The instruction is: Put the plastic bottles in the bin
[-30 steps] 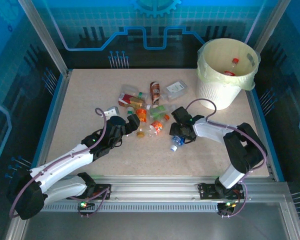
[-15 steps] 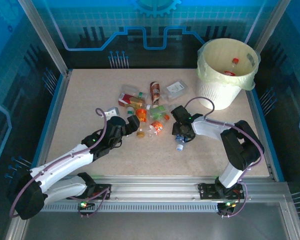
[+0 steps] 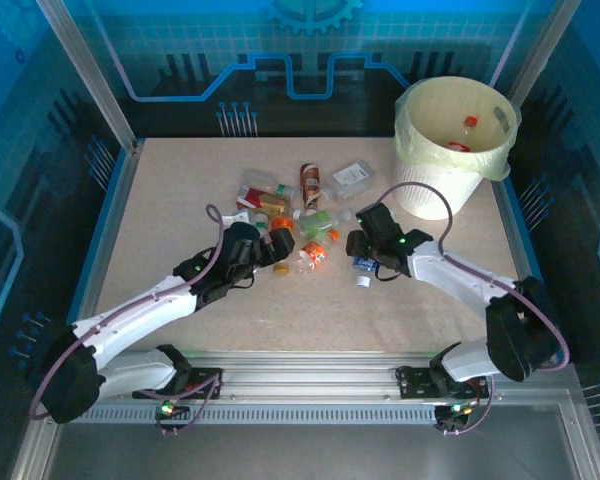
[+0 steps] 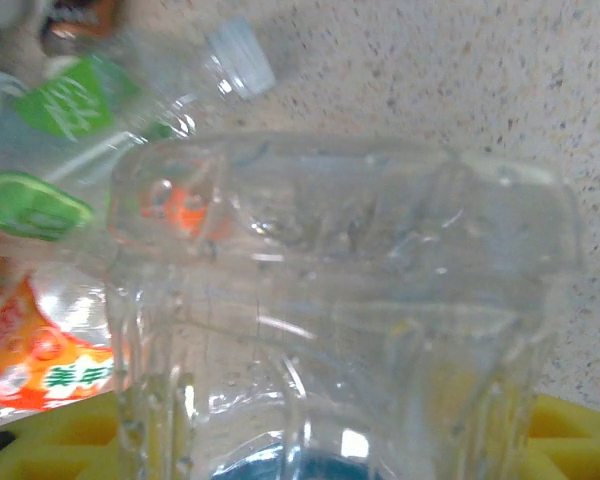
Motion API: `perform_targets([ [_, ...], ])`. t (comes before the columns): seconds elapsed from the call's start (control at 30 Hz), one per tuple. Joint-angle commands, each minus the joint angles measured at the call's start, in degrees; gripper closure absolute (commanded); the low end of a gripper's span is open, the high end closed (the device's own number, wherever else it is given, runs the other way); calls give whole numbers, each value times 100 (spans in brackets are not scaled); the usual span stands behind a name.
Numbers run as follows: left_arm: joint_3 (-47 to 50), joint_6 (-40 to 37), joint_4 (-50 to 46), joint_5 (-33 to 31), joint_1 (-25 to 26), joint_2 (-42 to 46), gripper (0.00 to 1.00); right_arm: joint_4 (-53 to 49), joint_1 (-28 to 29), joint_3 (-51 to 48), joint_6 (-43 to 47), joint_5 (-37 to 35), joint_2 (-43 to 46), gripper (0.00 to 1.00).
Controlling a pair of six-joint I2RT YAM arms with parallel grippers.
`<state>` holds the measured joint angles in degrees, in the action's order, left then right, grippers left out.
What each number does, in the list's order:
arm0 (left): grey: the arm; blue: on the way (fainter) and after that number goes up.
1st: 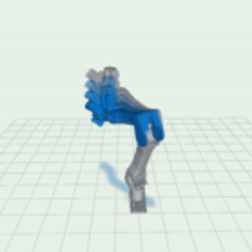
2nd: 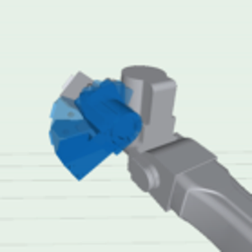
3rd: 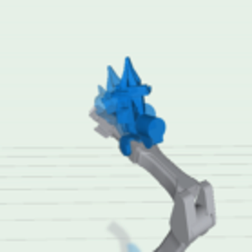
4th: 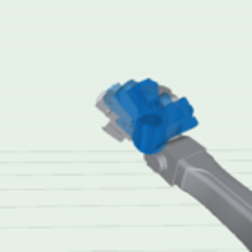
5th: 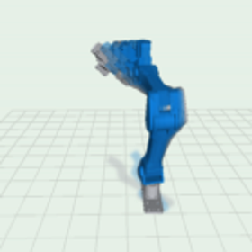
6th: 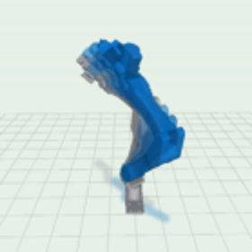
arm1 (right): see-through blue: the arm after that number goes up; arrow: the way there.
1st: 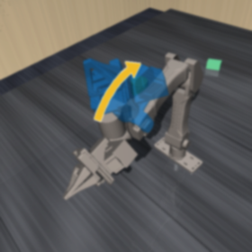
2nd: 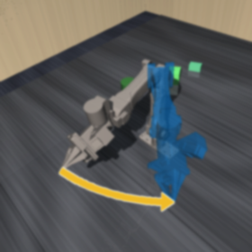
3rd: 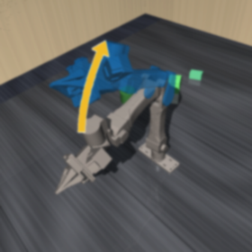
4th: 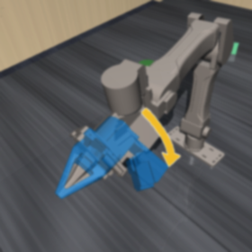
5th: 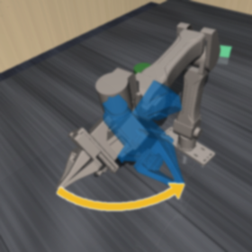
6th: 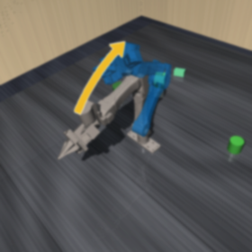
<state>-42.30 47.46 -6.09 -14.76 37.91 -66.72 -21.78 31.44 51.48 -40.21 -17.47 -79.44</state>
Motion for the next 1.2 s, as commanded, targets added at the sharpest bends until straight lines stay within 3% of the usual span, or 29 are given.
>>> perform_targets([
  [0.0, -315, -222, 374, 770, -47, -216, 1, 33, -42, 222, 183, 59, 371, 60],
  [0.27, -518, -488, 993, 1777, -47, -482, 1, 381, -53, 653, 535, 387, 874, 62],
  [0.5, -343, -647, 1390, 1942, -47, -312, 1, 820, -295, 1286, 877, 837, 989, 62],
  [0.9, -3, -620, 1017, 1092, -56, 277, 1, 616, -2001, 3340, 1037, 2085, 77, 62],
  [1.17, 221, -487, 939, 787, -59, 552, 1, 339, -3135, 4944, 578, 2152, -1209, 61],
])
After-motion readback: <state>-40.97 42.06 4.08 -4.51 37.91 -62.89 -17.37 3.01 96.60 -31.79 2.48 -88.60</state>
